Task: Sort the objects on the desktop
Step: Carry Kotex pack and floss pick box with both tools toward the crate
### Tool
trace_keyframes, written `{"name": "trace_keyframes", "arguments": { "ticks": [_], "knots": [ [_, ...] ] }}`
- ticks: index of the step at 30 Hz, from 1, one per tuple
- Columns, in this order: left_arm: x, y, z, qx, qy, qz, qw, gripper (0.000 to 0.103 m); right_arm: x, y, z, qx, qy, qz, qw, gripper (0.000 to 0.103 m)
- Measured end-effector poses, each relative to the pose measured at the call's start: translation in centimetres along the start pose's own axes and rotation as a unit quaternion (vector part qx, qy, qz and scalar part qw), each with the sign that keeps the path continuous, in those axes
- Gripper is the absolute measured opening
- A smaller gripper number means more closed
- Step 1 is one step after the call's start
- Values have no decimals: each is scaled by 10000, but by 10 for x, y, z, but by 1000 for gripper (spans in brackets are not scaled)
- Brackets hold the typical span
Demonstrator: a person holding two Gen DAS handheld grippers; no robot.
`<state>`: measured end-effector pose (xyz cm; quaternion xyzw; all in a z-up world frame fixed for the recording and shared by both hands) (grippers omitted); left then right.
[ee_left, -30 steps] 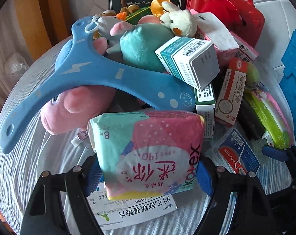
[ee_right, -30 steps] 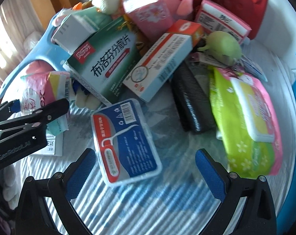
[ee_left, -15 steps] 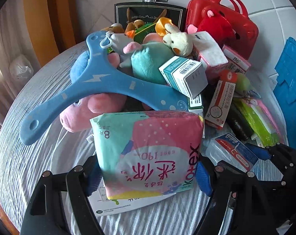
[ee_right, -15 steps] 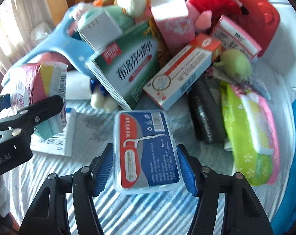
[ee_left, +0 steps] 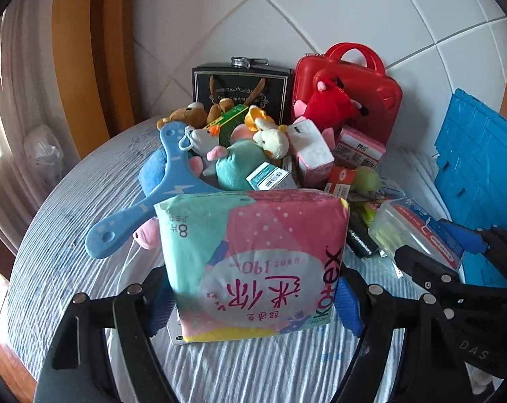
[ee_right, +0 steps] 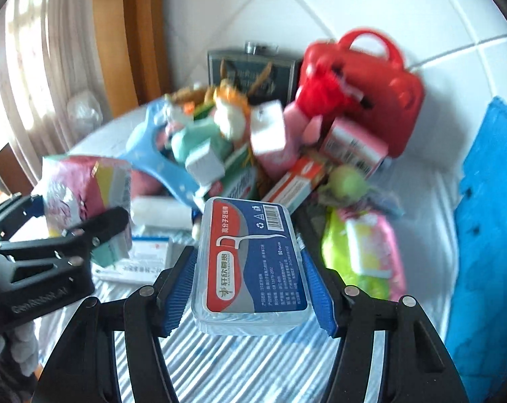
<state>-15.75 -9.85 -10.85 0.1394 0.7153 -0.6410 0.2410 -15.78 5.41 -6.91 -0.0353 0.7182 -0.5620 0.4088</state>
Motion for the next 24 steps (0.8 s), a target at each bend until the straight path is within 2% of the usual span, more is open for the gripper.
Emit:
{"name": "trace_keyframes", "arguments": {
  "ticks": [8, 13, 20, 24],
  "knots": [
    [-48, -24, -41, 159, 310, -507, 9981, 78, -81, -32, -20, -11, 418, -914, 9949, 62],
    [-74, -41, -78, 332, 569, -806, 9946, 78, -128, -46, -47, 175, 641, -1297, 9893, 62],
    [-114, -72, -148, 608, 1061, -1263, 9844, 78, -203, -58, -99, 468, 928, -1852, 9772, 62],
    [-139, -95, -199, 733, 1383, -1514, 9760, 78, -246, -61, -138, 524, 1344, -2048, 9681, 62]
  ]
}}
Point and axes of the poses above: each gripper's, at about its wrist camera, not at the fingertips, and x roughly the way its jaws point, z to its left, y to its underside, the point moved 3 cm from there along x, roughly the way its jaws point, and after that the axes turned 11 degrees about -z, right-handed, at the moved point
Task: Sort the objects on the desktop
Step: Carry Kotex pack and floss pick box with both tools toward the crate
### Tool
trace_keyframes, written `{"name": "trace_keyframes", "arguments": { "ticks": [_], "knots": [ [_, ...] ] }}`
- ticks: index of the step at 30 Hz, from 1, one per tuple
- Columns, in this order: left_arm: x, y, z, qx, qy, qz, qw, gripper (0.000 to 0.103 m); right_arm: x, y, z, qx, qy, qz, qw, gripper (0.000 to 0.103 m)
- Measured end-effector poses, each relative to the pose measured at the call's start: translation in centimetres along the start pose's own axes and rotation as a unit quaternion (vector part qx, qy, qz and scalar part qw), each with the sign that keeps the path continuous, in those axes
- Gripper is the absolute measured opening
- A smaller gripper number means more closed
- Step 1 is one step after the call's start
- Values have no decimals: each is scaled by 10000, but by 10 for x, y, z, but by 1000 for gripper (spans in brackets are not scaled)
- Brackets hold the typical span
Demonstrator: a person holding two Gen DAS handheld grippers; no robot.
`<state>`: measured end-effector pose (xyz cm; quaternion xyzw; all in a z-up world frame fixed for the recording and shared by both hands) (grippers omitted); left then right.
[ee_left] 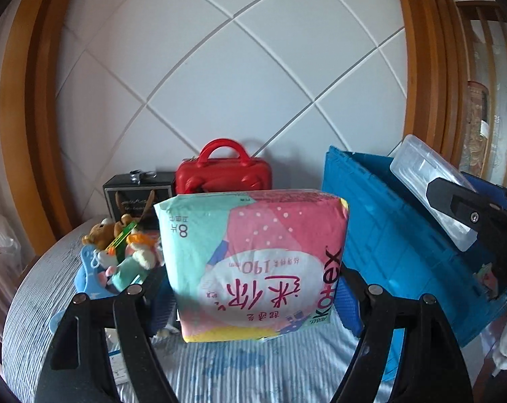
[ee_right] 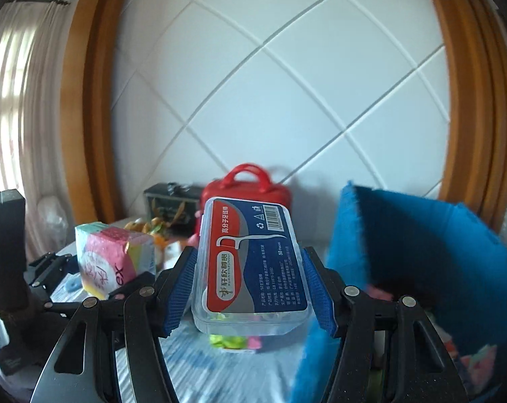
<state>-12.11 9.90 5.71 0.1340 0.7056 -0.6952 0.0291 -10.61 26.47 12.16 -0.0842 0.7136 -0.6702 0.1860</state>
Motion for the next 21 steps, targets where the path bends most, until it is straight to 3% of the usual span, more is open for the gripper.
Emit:
{"name": "trace_keyframes", "arguments": {
  "ticks": [5, 10, 15, 19, 21],
  "knots": [
    [3, -39, -75, 114, 548, -173, 9983, 78, -20, -16, -80, 143, 584, 114, 9981, 62],
    [15, -68, -151, 151, 1121, -6, 9936, 78, -28, -25, -162, 48, 1161, 381, 9925, 62],
    [52, -82, -221, 313, 1448, 606, 9871, 78, -10, -14, -228, 122, 1339, 1084, 9850, 62],
    [100, -59, -262, 667, 1350, 1501, 9771, 78, 14, 14, -260, 307, 1235, 1985, 9718, 62],
    [122, -40, -279, 820, 1309, 1994, 9677, 78, 23, 33, -270, 295, 1225, 2446, 9614, 62]
  ]
}}
Point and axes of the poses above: each gripper's, at about its wrist camera, not at the fingertips, and x roughly the way its jaws point, z to its left, y to its underside, the point moved 3 cm from there along x, roughly the way its jaws point, and after that the axes turned 11 degrees about -z, right-handed, at the moved point
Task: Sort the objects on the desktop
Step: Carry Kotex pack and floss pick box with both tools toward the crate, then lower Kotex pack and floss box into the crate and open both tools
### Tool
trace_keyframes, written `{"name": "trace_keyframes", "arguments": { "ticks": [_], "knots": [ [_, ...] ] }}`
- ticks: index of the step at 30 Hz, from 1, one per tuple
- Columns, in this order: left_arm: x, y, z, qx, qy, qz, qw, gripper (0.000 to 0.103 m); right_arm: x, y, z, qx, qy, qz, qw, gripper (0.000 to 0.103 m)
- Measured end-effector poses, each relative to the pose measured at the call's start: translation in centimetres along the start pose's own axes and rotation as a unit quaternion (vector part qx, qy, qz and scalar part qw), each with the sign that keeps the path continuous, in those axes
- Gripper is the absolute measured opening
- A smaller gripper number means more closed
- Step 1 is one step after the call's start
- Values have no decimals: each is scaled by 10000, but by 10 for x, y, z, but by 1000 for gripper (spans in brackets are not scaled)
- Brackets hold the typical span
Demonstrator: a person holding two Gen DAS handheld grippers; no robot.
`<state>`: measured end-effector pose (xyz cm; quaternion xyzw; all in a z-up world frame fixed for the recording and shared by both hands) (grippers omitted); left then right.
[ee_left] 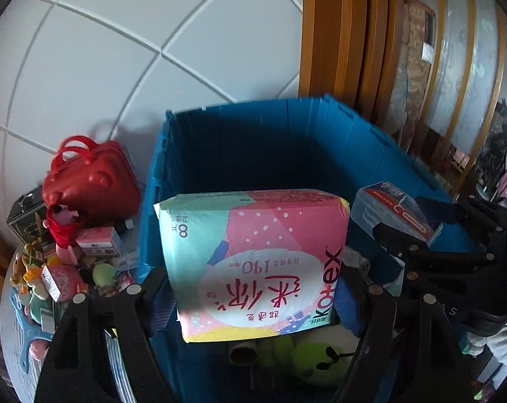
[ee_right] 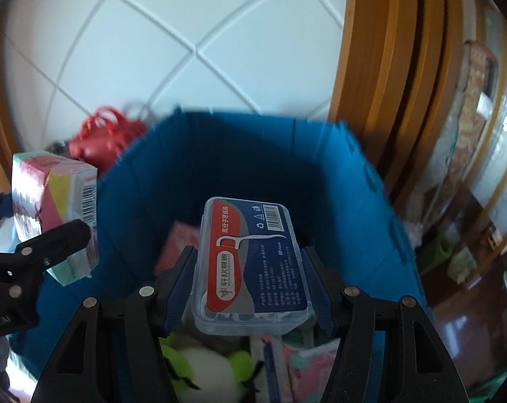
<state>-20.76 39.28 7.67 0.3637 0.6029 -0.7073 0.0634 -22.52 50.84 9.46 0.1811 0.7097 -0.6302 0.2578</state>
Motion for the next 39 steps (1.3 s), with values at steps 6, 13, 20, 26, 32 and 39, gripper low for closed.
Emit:
{"name": "trace_keyframes", "arguments": {
  "ticks": [6, 13, 20, 26, 32, 39],
  "knots": [
    [59, 27, -12, -216, 209, 1301, 9910, 78, 47, 30, -17, -31, -106, 1225, 9924, 62],
    [79, 42, -24, -118, 257, 1668, 9856, 78, 75, 49, -19, -423, -159, 1962, 9795, 62],
    [89, 47, -11, -356, 322, 1840, 9817, 78, 74, 50, -16, -500, -251, 2115, 9758, 73],
    [67, 36, -3, -586, 411, 1295, 9890, 78, 66, 42, -19, -378, -259, 1920, 9803, 91],
    [58, 27, -2, -671, 370, 1122, 9907, 79, 48, 39, -16, -390, -364, 1707, 9839, 99],
    [46, 34, -9, -849, 702, 1013, 9887, 79, 24, 44, -12, -382, -513, 1426, 9877, 101]
  ]
}}
Point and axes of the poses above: each gripper's, at about its wrist camera, not at the fingertips, and x roughly the way its jaws point, z to its left, y to its underside, the point moved 3 cm from there along x, roughly the way its jaws point, and after that the axes turned 11 degrees about -z, right-handed, at the moved point
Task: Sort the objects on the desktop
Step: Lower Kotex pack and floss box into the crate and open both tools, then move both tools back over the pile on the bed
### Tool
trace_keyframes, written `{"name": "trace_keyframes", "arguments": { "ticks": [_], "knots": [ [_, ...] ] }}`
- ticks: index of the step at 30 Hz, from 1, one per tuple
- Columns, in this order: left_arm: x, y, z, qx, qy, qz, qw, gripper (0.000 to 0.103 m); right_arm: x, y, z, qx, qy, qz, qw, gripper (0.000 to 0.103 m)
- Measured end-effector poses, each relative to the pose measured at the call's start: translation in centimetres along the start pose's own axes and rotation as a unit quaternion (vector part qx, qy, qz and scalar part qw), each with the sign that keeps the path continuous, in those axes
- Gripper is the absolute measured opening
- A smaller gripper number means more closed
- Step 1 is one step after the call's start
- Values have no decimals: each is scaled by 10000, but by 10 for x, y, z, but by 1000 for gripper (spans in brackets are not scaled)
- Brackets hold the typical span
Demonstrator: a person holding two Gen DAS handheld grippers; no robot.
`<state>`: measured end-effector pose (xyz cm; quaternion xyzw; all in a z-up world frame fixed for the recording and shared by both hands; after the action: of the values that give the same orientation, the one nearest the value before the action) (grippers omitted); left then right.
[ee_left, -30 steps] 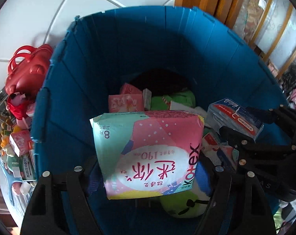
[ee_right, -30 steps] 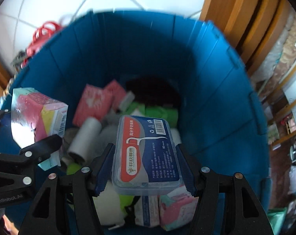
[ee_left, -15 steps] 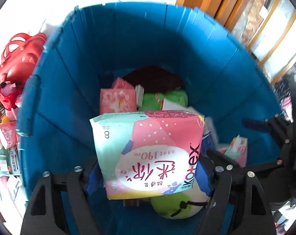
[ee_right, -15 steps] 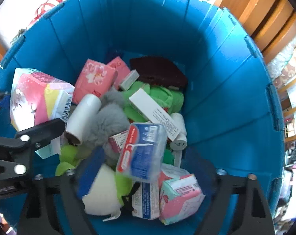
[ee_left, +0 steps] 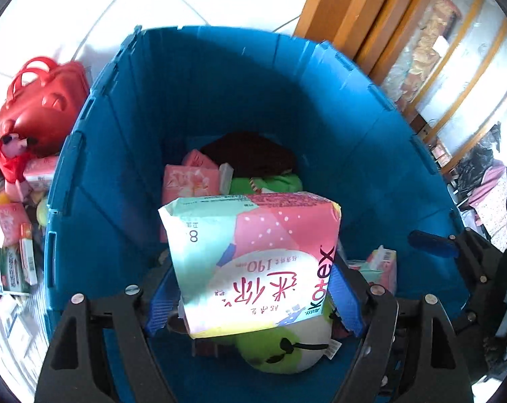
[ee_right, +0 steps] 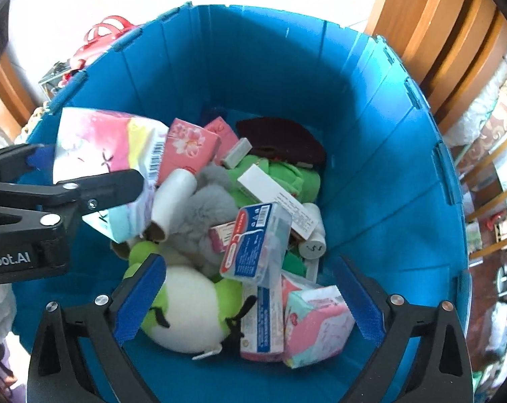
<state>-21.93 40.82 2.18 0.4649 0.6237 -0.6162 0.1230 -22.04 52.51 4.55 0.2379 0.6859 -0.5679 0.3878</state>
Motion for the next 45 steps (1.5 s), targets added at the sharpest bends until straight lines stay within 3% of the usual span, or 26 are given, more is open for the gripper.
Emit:
{"name": "trace_keyframes", "arguments": {
  "ticks": [3, 5, 11, 13, 15, 16, 18, 24, 36, 41, 45],
  "knots": [
    [-9, 4, -8, 421, -294, -186, 9985, 79, -10, 5, -2, 40, 14, -123, 9999, 102],
    [-17, 6, -11, 549, -303, -280, 9976, 79, -13, 8, -3, 81, 14, -174, 9998, 102],
    [-33, 7, -8, 317, -98, -399, 9987, 79, -25, 16, -6, 273, -25, -415, 9988, 102],
    [-35, 4, -6, 163, -11, -653, 9977, 81, -30, 19, -3, 287, -109, -519, 9982, 102],
    [-25, 2, -1, 258, -408, -554, 9973, 86, -34, 22, 0, 317, -185, -558, 9978, 103],
    [-24, 4, 1, 208, -437, -465, 9977, 86, -36, 22, 1, 312, -169, -585, 9977, 103],
    [-32, 7, -1, 105, -106, -562, 9983, 86, -40, 24, 4, 270, -150, -668, 9973, 103],
    [-54, 16, -11, 600, -403, -916, 9932, 86, -48, 27, 5, 297, -68, -830, 9961, 103],
    [-128, 42, 17, 762, -952, -2155, 9689, 86, -91, 25, 21, 485, 191, -1923, 9799, 103],
    [-154, 58, 58, 462, -1310, -2475, 9589, 86, -102, 19, 66, 363, 55, -2617, 9645, 103],
    [-170, 75, 106, 236, -1664, -2582, 9514, 86, -109, 12, 118, 131, -309, -3020, 9527, 103]
  ]
}}
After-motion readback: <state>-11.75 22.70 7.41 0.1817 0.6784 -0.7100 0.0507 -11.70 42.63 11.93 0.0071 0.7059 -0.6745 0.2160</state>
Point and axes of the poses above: each gripper's, at about its wrist camera, not at the fingertips, and x roughly the way its jaws point, z to its left, y to its underside, the point moved 3 cm from there along x, roughly the way its jaws point, and after that the axes turned 11 degrees about -z, right-handed, at the moved point
